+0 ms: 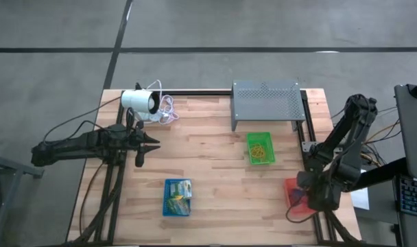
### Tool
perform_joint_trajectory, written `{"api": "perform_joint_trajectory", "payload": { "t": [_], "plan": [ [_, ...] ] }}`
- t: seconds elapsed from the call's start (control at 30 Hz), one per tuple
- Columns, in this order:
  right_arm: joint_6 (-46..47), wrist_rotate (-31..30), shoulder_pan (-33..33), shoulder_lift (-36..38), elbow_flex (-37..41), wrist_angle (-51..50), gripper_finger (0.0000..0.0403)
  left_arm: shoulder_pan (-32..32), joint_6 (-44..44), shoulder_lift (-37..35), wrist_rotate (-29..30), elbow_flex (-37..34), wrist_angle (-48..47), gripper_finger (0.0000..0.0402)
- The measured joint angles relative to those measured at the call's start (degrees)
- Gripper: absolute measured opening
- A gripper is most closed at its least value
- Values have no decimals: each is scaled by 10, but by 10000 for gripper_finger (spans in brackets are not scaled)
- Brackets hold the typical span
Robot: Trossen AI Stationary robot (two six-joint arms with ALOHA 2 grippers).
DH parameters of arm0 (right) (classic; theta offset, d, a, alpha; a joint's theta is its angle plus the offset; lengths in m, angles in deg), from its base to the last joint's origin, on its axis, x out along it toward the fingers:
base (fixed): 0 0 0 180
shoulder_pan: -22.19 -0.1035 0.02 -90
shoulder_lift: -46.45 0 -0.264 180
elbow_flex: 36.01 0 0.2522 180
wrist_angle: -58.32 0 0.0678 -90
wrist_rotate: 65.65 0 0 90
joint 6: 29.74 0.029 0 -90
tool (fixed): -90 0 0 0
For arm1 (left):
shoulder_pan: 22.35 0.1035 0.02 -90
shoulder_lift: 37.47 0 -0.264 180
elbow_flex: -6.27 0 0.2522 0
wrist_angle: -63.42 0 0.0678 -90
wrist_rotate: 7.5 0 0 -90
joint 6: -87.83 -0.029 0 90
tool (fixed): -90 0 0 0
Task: Pick & Place Office Desk Supplies
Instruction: Put the green bin on the shelf
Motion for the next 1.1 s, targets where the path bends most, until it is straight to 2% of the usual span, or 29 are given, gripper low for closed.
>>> {"api": "perform_joint_trajectory", "payload": {
  "t": [0.13,0.27,0.5,0.83,0.97,1.1],
  "plan": [
    [-48,-3,20,0,-41,-49,123,0,0,0,0,0,0,99],
    [-87,-39,58,0,-86,-88,124,0,0,0,0,0,0,99],
    [-214,-64,174,0,-142,-120,123,0,0,0,0,0,0,98],
    [-502,-63,374,0,-146,-17,121,0,0,0,0,0,0,98],
    [-589,-60,431,-7,-131,37,123,0,0,0,0,0,0,98],
    [-636,-42,464,-29,-121,62,125,0,0,0,0,0,0,98]
  ]
}}
